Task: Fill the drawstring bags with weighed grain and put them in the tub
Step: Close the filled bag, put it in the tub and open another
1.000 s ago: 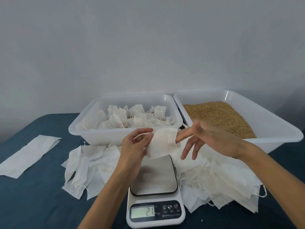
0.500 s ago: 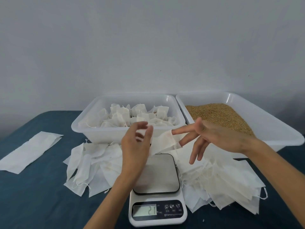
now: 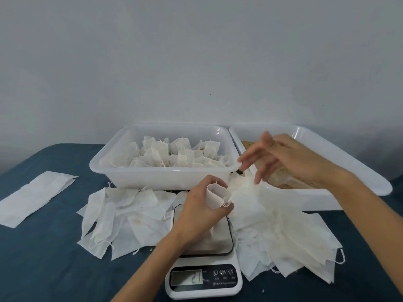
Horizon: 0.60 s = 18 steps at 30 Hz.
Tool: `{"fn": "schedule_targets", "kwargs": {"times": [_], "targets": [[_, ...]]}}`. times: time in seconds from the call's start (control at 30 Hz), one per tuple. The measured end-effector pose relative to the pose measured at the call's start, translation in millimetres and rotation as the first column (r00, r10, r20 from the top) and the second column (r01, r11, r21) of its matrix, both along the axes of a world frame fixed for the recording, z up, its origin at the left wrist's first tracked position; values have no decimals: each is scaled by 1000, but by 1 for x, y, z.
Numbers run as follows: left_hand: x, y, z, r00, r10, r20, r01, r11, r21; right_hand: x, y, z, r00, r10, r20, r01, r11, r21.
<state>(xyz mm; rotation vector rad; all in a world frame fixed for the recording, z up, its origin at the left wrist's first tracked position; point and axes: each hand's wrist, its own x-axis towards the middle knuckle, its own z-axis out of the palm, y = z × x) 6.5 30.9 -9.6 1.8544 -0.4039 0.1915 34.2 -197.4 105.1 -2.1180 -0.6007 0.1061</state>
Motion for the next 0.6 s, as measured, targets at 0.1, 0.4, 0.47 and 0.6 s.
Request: {"fn": "schedule_targets", "kwargs": {"times": [0.1,0.4,0.47,0.6], "targets": [[2,1,-1,994,-38,-99,22,988,-154,33,-47,-18,919,-336,206,371,913,-167],[8,-1,-4,982,-46,-185,-2,968,-250,82,-97,-80,870,-446,208,410,421,-809],[8,0,-6,981,-52,-184,5,968,-251,85,-94,-84,870,-424,249,414,357,-838],[10,2,-8,984,-48,-170,3,968,-252,86,-98,-80,879,-438,191,362,351,-863]]}}
